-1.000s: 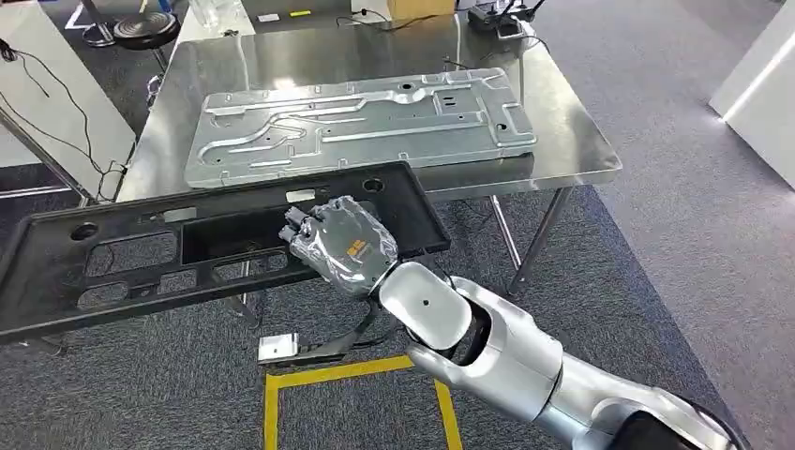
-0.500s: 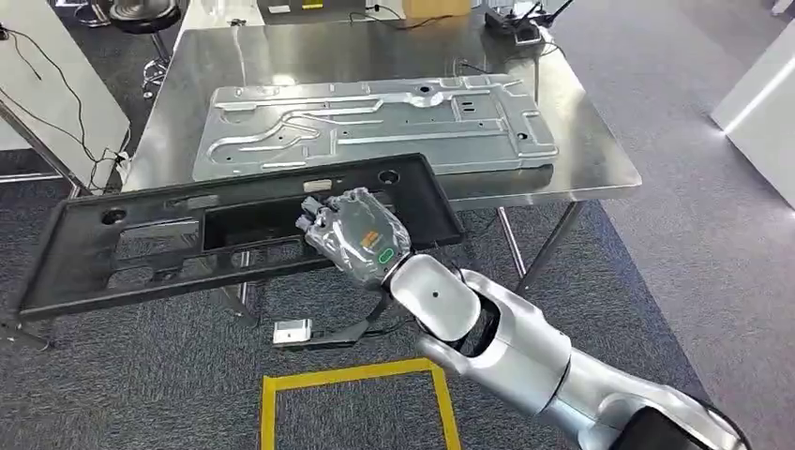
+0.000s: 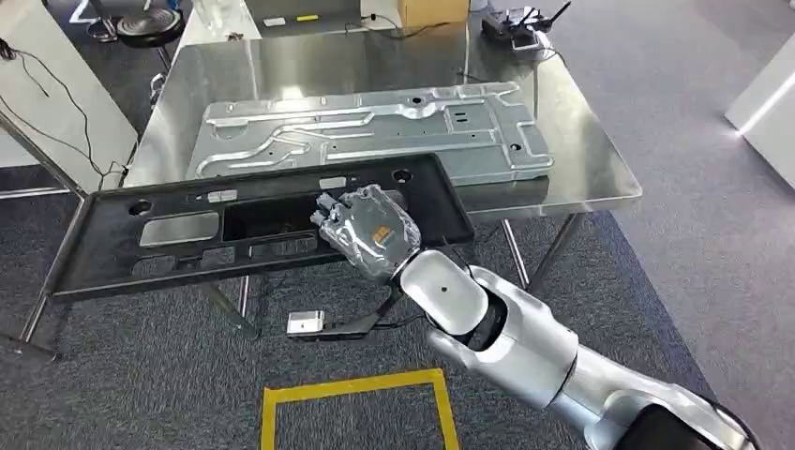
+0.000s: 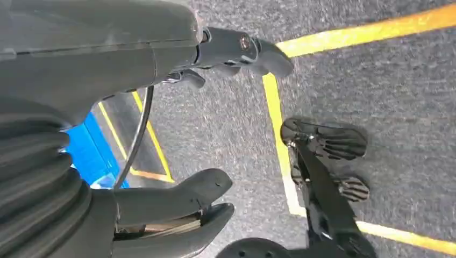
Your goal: Take the parts from the cabinet and place them on the table.
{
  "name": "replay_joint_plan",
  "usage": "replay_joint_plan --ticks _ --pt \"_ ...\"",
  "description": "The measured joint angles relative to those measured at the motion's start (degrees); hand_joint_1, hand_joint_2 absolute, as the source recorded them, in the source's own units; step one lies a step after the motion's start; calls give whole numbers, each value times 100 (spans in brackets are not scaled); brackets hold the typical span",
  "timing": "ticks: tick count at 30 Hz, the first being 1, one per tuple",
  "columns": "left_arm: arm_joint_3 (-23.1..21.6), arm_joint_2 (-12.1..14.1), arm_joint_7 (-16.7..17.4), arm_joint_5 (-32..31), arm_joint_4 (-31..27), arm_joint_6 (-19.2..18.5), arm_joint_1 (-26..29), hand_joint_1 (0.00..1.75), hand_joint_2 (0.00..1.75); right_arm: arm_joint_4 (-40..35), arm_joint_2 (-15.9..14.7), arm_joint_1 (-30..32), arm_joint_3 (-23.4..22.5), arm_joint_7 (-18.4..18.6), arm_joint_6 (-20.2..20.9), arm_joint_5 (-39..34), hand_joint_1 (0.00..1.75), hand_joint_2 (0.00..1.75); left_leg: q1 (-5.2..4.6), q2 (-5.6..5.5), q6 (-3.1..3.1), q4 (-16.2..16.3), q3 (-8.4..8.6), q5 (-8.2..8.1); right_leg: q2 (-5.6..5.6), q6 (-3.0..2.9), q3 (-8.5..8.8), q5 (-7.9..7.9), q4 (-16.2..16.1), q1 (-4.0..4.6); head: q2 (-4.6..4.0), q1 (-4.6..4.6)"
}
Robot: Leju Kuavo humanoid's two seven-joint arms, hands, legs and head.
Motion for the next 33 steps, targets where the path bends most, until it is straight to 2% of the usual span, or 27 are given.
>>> replay_joint_plan --ticks 1,2,3,5,6,7,8,10,12,13,15,16,17,18,19,21,22,23,24,25,26,27,28,29,31,32,33 --pt "0 -4 0 -2 0 0 11 0 175 11 -4 16 4 0 0 0 175 175 5 2 -17 338 -229 -65 0 -3 31 -36 4 6 0 2" --pt "0 -7 2 -2 0 0 27 0 175 20 -4 36 9 -2 0 2 175 175 7 4 -27 437 -360 27 2 -3 70 -76 10 8 0 0" --pt "0 -7 0 -2 0 -2 32 0 175 20 -4 49 11 0 0 2 175 175 7 5 -30 263 -343 247 5 7 119 -118 20 8 0 0" --pt "0 7 2 -2 0 0 32 0 175 20 -2 46 9 0 0 2 175 175 8 19 -16 -691 2 915 6 43 240 -233 50 -3 0 0" --pt "0 13 0 -2 0 0 35 0 175 20 -2 45 9 0 0 2 175 175 6 46 3 -1124 149 1083 4 75 281 -296 69 -1 0 2" --pt "0 13 0 -2 0 2 31 0 175 22 -4 36 9 0 0 2 175 175 -58 53 19 -1173 257 960 13 125 283 -337 96 40 0 2" --pt "0 13 0 -2 0 0 17 0 175 22 -4 38 7 0 0 4 175 175 -55 44 103 -1207 266 919 18 148 277 -348 92 38 0 2" --pt "0 13 2 -2 0 0 29 0 175 22 -4 41 9 -2 0 7 175 175 -54 29 163 -1231 259 886 14 193 310 -331 110 35 0 2" --pt "-2 13 -4 0 0 4 34 0 175 22 -4 36 2 0 -2 20 175 175 -17 17 241 -1275 365 859 19 248 276 -393 276 16 0 7" --pt "-2 13 -11 0 0 9 33 0 175 22 -4 21 -4 0 -4 26 175 175 -19 13 275 -1276 390 836 27 273 152 -486 511 13 0 4" --pt "-2 9 -17 4 0 11 25 0 175 26 -9 23 -7 0 -11 53 175 175 -27 9 323 -1275 416 794 26 319 -408 -839 1377 -7 0 4" --pt "-2 4 -17 4 0 11 26 0 175 41 -26 37 -4 0 -18 66 175 175 -28 4 327 -1274 429 766 26 329 -677 -948 1724 -9 0 4" --pt "-2 4 -17 4 0 11 33 0 175 57 -41 49 -4 0 -22 74 175 175 -30 -2 326 -1273 455 741 26 327 -835 -927 1863 -9 0 4" --pt "-2 4 -17 7 0 11 41 0 175 72 -57 64 -7 0 -24 83 175 175 -32 -7 320 -1273 504 704 27 316 -875 -745 1750 -8 0 4" --pt "-2 2 -17 11 0 11 45 0 175 92 -83 67 -11 0 -31 107 175 175 -39 -13 315 -1273 562 667 27 290 -792 -465 1428 -1 0 4" --pt "-2 0 -20 15 0 17 40 0 175 129 -133 66 -33 0 -87 175 175 175 -53 -24 291 -1279 685 585 27 186 -427 216 449 33 0 4" --pt "-4 -29 -22 17 0 22 44 0 175 157 -168 70 -39 -2 -145 197 175 175 -43 -26 271 -1293 706 560 24 112 -368 172 280 69 0 -4" --pt "-7 -28 -22 22 0 24 31 0 175 175 -190 57 -48 -2 -195 225 175 175 -43 -37 237 -1306 687 557 33 91 -365 1 133 101 0 18" --pt "-7 -33 -20 26 0 24 31 0 175 195 -212 68 -68 -11 -203 251 175 175 -37 -26 195 -1343 689 546 35 64 -351 122 129 105 0 6" --pt "-11 -50 -13 28 0 24 39 0 175 219 -241 85 -96 -11 -203 258 175 175 -52 -19 158 -1253 714 604 37 44 -336 156 85 104 0 7" --pt "-11 -55 -18 37 0 22 49 0 175 243 -269 90 -120 -11 -203 265 175 175 -51 -19 123 -1266 760 607 39 17 -264 143 61 82 0 7" --pt "-11 -48 -15 39 0 24 40 0 175 262 -289 101 -155 -9 -208 271 175 175 -34 2 121 -1193 733 538 31 2 -162 154 4 36 0 4" --pt "-11 -48 -22 53 0 24 40 0 175 286 -319 100 -197 -9 -223 273 175 175 -34 8 105 -987 670 494 24 -26 -108 134 -1 36 0 7" --pt "-11 -44 -24 63 0 24 34 0 175 306 -339 100 -243 -4 -269 278 175 175 -32 10 72 -628 474 357 21 -58 -86 109 -1 32 0 0" --pt "-13 -44 -26 74 0 22 52 0 175 345 -365 120 -262 0 -304 289 175 175 -29 10 53 146 -18 -22 23 -60 -43 47 1 32 0 2" --pt "-15 -46 -24 74 0 17 64 0 175 361 -383 153 -269 -2 -304 300 175 175 -24 11 28 366 -198 -80 26 -60 -14 17 6 32 0 4" --pt "-22 -46 -24 79 0 13 77 0 175 380 -396 197 -275 -2 -304 315 175 175 -11 11 -13 333 -260 46 32 -49 34 -23 10 31 0 2"
